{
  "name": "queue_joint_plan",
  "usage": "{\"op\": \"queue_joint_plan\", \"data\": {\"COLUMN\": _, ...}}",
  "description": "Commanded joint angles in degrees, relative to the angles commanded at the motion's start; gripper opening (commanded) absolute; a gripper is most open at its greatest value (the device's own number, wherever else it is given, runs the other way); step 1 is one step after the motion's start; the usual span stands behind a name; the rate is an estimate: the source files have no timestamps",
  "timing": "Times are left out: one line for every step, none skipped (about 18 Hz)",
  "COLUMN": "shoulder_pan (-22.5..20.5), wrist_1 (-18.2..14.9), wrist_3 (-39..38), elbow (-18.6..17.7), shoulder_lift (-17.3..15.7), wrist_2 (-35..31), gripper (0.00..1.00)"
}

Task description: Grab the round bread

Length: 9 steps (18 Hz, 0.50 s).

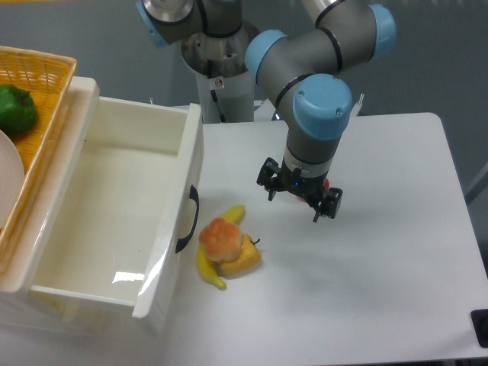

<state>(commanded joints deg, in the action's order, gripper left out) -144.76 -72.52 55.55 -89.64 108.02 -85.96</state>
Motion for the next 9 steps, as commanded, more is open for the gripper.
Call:
{"op": "queue_joint_plan", "data": {"shoulder_pan": 0.0, "wrist_1": 0.7, "wrist_3": -0.18, "elbow": -0.53, "shoulder_lift": 0.0, "wrist_2": 0.17, "gripper": 1.0}}
{"op": "queue_joint_plan", "data": {"shoulder_pan": 0.0, "wrist_1": 0.97, "wrist_3": -0.35, "elbow": -0.71, "shoulder_lift": 0.0, "wrist_2": 0.7, "gripper": 1.0}}
{"op": "queue_joint_plan", "data": {"shoulder_pan": 0.0, "wrist_1": 1.06, "wrist_3": -0.35, "elbow": -0.88, "shoulder_lift": 0.09, "wrist_2": 1.23, "gripper": 1.0}}
{"op": "queue_joint_plan", "data": {"shoulder_pan": 0.0, "wrist_1": 1.06, "wrist_3": -0.35, "elbow": -1.15, "shoulder_lift": 0.09, "wrist_2": 1.67, "gripper": 1.0}}
{"op": "queue_joint_plan", "data": {"shoulder_pan": 0.0, "wrist_1": 1.06, "wrist_3": -0.44, "elbow": -1.58, "shoulder_lift": 0.09, "wrist_2": 2.02, "gripper": 1.0}}
{"op": "queue_joint_plan", "data": {"shoulder_pan": 0.0, "wrist_1": 1.06, "wrist_3": -0.79, "elbow": -2.11, "shoulder_lift": 0.17, "wrist_2": 2.2, "gripper": 1.0}}
{"op": "queue_joint_plan", "data": {"shoulder_pan": 0.0, "wrist_1": 1.15, "wrist_3": -1.31, "elbow": -2.81, "shoulder_lift": 0.18, "wrist_2": 2.46, "gripper": 1.0}}
{"op": "queue_joint_plan", "data": {"shoulder_pan": 0.09, "wrist_1": 1.24, "wrist_3": -1.58, "elbow": -2.99, "shoulder_lift": 0.18, "wrist_2": 2.9, "gripper": 1.0}}
{"op": "queue_joint_plan", "data": {"shoulder_pan": 0.09, "wrist_1": 1.24, "wrist_3": -1.58, "elbow": -3.17, "shoulder_lift": 0.35, "wrist_2": 3.51, "gripper": 1.0}}
